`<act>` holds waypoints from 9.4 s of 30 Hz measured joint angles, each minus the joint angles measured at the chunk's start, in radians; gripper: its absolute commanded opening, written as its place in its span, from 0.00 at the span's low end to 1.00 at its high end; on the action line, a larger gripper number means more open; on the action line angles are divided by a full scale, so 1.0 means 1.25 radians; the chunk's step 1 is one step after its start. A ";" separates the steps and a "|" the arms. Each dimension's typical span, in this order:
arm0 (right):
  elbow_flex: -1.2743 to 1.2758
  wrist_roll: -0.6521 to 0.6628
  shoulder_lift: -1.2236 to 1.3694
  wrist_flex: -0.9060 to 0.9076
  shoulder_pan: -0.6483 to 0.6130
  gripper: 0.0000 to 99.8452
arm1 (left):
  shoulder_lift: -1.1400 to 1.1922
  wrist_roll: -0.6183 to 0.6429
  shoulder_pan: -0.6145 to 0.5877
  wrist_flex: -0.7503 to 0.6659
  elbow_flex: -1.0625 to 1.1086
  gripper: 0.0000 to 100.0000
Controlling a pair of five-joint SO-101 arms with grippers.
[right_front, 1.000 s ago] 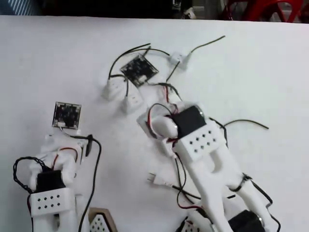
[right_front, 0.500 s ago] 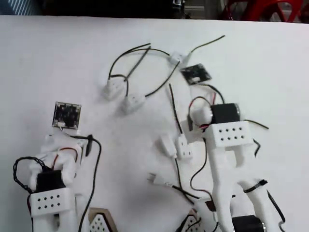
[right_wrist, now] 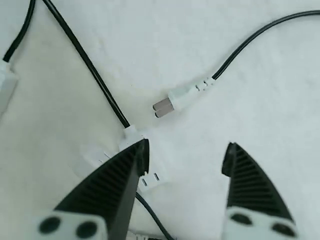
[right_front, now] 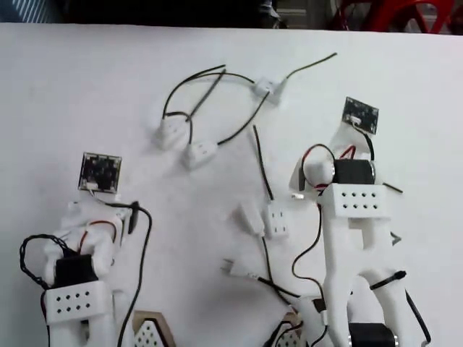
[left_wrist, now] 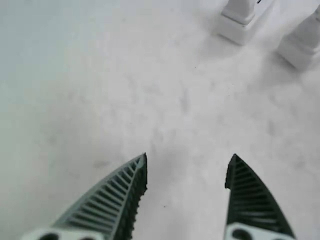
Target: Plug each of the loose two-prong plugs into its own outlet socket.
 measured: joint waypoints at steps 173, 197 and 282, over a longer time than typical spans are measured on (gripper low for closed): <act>0.369 0.387 -0.552 -0.271 -0.092 0.02 | -0.002 0.119 0.389 0.270 -0.308 0.36; 0.635 0.218 -0.551 -0.646 0.134 0.02 | 0.177 0.166 0.563 0.205 -0.341 0.33; 0.659 0.218 -0.551 -0.646 0.166 0.02 | 0.978 -0.301 0.781 0.459 -0.854 0.24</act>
